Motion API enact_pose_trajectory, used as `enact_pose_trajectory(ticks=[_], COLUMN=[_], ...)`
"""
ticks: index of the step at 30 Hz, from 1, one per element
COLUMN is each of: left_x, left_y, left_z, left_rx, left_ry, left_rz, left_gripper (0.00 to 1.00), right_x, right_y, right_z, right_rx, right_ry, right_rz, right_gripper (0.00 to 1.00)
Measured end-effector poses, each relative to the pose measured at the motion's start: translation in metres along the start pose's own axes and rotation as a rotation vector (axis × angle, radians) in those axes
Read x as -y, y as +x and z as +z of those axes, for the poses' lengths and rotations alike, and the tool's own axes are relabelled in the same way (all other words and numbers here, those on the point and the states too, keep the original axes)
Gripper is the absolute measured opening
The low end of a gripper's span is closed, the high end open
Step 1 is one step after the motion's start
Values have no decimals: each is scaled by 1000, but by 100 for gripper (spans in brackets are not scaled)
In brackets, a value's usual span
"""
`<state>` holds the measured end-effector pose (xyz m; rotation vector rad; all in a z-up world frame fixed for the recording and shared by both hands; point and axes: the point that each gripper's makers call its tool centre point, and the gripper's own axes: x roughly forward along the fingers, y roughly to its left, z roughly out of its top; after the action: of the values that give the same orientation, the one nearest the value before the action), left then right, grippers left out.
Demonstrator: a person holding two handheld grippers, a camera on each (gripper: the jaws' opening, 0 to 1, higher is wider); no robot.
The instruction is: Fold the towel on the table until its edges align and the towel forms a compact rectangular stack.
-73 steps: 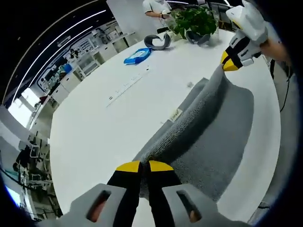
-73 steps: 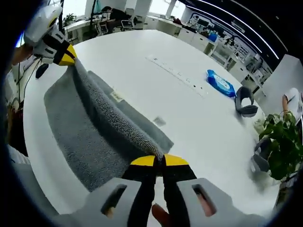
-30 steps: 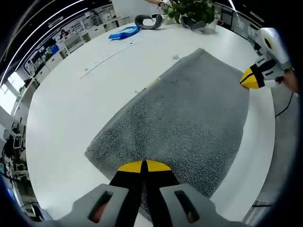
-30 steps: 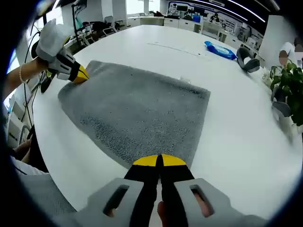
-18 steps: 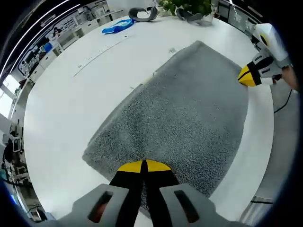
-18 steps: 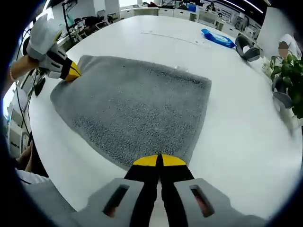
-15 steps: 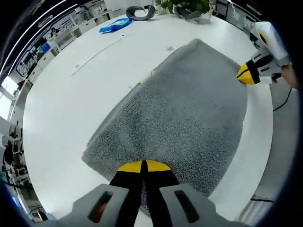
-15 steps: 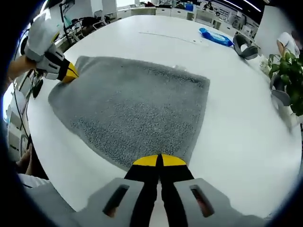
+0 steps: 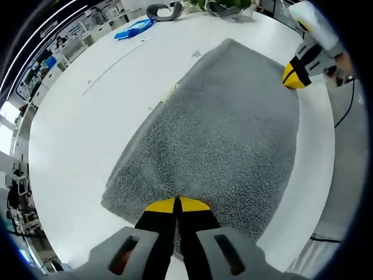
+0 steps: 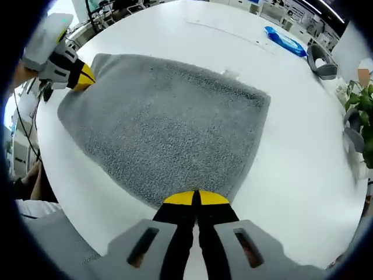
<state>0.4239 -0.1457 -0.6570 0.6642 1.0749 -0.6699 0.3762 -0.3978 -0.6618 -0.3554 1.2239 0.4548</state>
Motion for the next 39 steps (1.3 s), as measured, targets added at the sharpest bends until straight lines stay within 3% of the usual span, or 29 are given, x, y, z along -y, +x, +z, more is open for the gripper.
enact_pose_trajectory(ticks=[3,7,15,25,39], left_x=[2,6,18,35,66], left_y=[-1,-3,-8,-14,-22], left_z=[-1,-6,-14,-22,-30], left_rx=[-6,-17,-4,15,2], left_ry=[14,-2,-16,-43,7], left_rz=[6,-1,2,3,31], left_gripper=[1,1,1,1,1], right_x=[0,2,9,16,31], right_y=[0,1,3,5,12], right_z=[0,3,8,14,31], right_rx=[-11,-4,-4,-13,-18], right_ry=[-26,-116,-163,-192,-278], right_rz=[4,-51,-81,-63,-94], right_gripper=[0,0,0,0,0])
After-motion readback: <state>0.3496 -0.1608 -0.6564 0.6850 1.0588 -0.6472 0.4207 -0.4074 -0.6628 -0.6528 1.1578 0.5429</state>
